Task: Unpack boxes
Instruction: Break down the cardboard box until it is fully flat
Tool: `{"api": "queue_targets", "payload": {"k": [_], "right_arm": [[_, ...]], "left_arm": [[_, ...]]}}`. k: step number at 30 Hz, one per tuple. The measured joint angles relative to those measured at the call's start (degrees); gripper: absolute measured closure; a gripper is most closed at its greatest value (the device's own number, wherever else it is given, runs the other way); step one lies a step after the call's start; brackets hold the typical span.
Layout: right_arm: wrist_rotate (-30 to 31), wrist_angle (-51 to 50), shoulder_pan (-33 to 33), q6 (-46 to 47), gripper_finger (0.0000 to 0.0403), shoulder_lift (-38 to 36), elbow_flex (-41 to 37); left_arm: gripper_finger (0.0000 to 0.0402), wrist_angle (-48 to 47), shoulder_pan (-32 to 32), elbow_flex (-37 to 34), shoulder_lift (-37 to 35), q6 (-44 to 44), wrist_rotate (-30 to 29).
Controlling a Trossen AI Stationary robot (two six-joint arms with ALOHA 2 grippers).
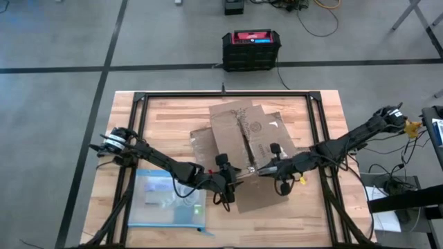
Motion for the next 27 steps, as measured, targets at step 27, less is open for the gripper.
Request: {"api": "queue_targets", "payload": {"k": [27], "right_arm": [[12.0,-2.8,7.6,4.0,0.0356,2.3,0.2]], "left_arm": [[0.0194,0.1,0.0,0.0,0.0,0.0,0.1]]}}
